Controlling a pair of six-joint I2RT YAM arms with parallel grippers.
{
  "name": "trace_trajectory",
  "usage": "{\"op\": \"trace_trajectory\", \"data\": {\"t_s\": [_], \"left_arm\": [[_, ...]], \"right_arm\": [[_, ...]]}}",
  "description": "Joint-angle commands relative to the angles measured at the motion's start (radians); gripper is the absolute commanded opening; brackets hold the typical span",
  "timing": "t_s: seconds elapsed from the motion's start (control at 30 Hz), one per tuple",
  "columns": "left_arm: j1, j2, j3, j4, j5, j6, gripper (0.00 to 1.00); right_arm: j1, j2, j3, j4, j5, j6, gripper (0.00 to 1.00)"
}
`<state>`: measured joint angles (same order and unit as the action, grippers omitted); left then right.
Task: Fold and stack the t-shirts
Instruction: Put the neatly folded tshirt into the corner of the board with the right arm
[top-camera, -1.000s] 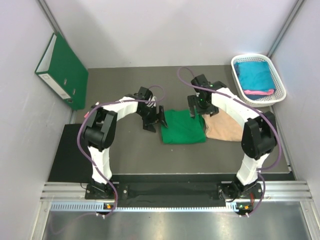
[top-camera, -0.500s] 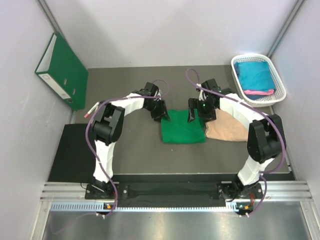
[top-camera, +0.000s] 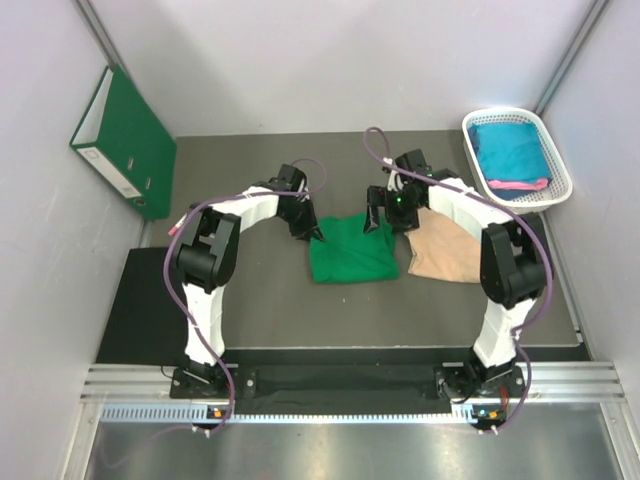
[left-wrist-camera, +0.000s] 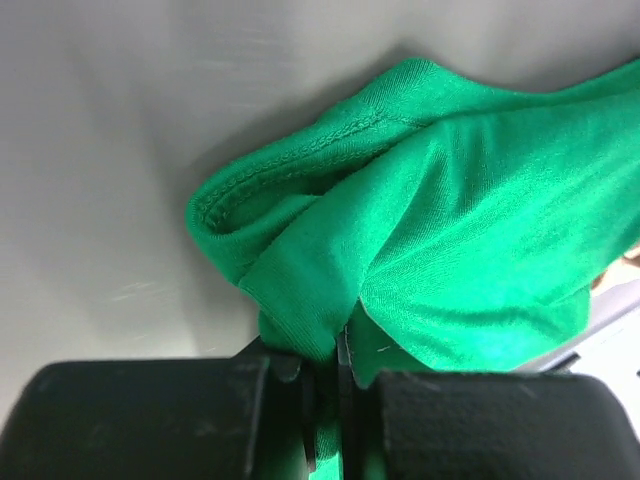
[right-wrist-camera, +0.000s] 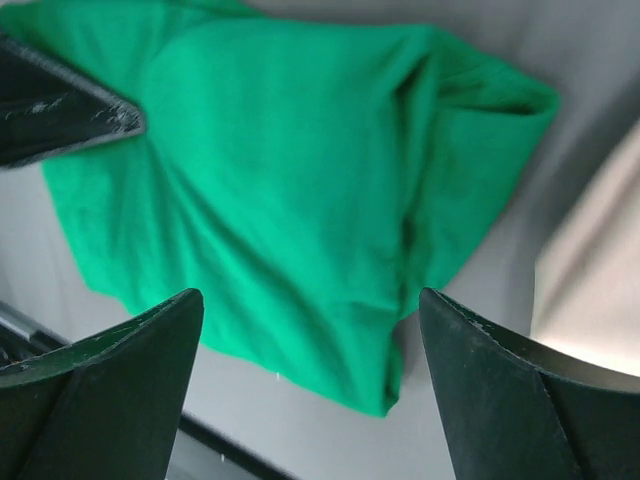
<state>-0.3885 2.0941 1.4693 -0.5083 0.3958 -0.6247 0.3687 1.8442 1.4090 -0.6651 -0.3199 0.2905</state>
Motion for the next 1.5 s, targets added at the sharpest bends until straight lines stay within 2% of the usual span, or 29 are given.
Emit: {"op": "trace_trajectory", "data": {"t_s": [0.0,0.03,0.07,0.13,0.17,0.2,0.27,0.37,0.47,0.57,0.6,0.67,0.73,0.77,0.8,0.87,0.9,0.93,0.97,1.07,1.23,1.47], "left_arm": [[0.046,-0.068,-0.015,-0.050,-0.123,0.040,0.00],[0.051,-0.068,-0.014,-0.053,-0.112,0.045,0.00],[0.057,-0.065,-0.001,-0.052,-0.098,0.049,0.06],[0.057,-0.049,0.020,-0.077,-0.083,0.060,0.35],[0.056,-0.048,0.034,-0.082,-0.083,0.062,0.63],[0.057,-0.054,0.036,-0.085,-0.097,0.066,0.69],[0.057,-0.066,0.034,-0.093,-0.112,0.066,0.81],[0.059,-0.088,0.037,-0.110,-0.126,0.072,0.82],[0.057,-0.101,0.033,-0.114,-0.141,0.077,0.83],[0.057,-0.101,0.033,-0.115,-0.146,0.076,0.82],[0.057,-0.103,0.034,-0.113,-0.152,0.069,0.81],[0.057,-0.111,0.034,-0.105,-0.164,0.062,0.71],[0.059,-0.131,0.036,-0.095,-0.172,0.051,0.64],[0.059,-0.138,0.043,-0.096,-0.185,0.048,0.64],[0.059,-0.147,0.048,-0.095,-0.192,0.045,0.64],[0.060,-0.151,0.068,-0.104,-0.207,0.048,0.64],[0.062,-0.154,0.077,-0.110,-0.209,0.049,0.63],[0.060,-0.154,0.083,-0.117,-0.210,0.051,0.57],[0.060,-0.157,0.091,-0.116,-0.212,0.051,0.39],[0.062,-0.157,0.094,-0.101,-0.206,0.057,0.01],[0.063,-0.115,0.108,-0.101,-0.164,0.046,0.00],[0.062,-0.143,0.121,-0.090,-0.153,0.045,0.00]], "right_arm": [[-0.008,0.079,0.091,0.074,-0.057,-0.005,0.88],[-0.008,0.087,0.106,0.090,-0.065,-0.005,0.88],[-0.008,0.095,0.113,0.097,-0.073,-0.001,0.88],[-0.008,0.116,0.137,0.111,-0.084,0.001,0.88],[-0.008,0.124,0.145,0.113,-0.085,0.002,0.88],[-0.008,0.141,0.163,0.114,-0.085,0.001,0.88],[-0.008,0.159,0.180,0.114,-0.088,0.002,0.88],[-0.008,0.182,0.196,0.137,-0.097,0.016,0.87],[-0.008,0.194,0.208,0.151,-0.093,0.029,0.82],[-0.007,0.225,0.220,0.154,-0.099,0.033,0.77],[-0.005,0.228,0.220,0.159,-0.102,0.035,0.72],[-0.004,0.237,0.220,0.167,-0.100,0.039,0.67],[-0.004,0.243,0.220,0.176,-0.102,0.042,0.59],[-0.002,0.247,0.220,0.179,-0.107,0.047,0.55],[-0.002,0.250,0.219,0.182,-0.110,0.049,0.44],[0.001,0.247,0.216,0.190,-0.105,0.055,0.34],[0.003,0.242,0.214,0.190,-0.097,0.058,0.22],[0.001,0.236,0.212,0.188,-0.093,0.061,0.17],[0.004,0.221,0.212,0.187,-0.090,0.059,0.14],[0.003,0.178,0.197,0.183,-0.068,0.055,0.09],[0.004,0.130,0.162,0.171,-0.039,0.035,0.06],[0.004,0.040,0.128,0.147,0.010,0.024,0.02]]}}
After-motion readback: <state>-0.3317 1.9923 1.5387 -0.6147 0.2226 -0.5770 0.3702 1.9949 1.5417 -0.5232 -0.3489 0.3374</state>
